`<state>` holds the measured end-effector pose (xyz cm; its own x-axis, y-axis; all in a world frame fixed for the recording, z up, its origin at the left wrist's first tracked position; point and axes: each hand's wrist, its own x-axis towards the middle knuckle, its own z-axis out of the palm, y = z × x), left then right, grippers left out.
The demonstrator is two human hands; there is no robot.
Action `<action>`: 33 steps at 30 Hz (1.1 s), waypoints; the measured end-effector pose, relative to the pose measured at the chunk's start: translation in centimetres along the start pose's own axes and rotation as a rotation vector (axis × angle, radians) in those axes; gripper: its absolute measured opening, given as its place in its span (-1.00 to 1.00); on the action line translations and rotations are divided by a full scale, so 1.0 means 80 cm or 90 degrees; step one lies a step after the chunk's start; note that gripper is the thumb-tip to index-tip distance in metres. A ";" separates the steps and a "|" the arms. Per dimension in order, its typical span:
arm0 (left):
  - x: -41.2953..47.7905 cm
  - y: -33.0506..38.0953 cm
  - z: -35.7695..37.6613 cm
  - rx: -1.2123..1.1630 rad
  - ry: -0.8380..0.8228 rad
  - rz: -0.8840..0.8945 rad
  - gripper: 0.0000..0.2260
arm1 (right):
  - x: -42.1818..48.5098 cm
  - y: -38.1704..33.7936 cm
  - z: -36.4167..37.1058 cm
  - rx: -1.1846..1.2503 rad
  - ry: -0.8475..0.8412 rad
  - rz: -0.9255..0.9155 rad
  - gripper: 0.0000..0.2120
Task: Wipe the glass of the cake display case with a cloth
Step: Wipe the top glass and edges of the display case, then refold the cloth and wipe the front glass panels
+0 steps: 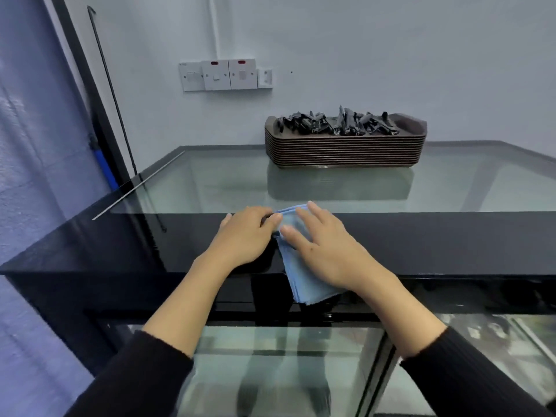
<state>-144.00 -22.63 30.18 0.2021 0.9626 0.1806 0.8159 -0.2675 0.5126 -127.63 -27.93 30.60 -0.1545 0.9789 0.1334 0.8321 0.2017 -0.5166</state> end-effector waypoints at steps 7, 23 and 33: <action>-0.003 0.008 0.001 -0.107 0.014 -0.012 -0.71 | 0.064 0.035 -0.017 -0.121 0.110 0.105 -0.64; 0.047 0.077 -0.103 -0.688 0.084 0.051 -0.90 | 0.069 -0.028 -0.149 0.760 0.147 -0.068 -0.92; 0.006 0.031 -0.009 -0.546 0.087 -0.025 -0.90 | 0.022 0.026 -0.054 0.503 0.185 0.077 -0.84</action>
<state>-142.32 -22.83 32.15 0.0715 0.9727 0.2209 0.1195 -0.2282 0.9662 -123.85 -25.91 33.41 0.1442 0.9701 0.1951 0.2007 0.1644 -0.9658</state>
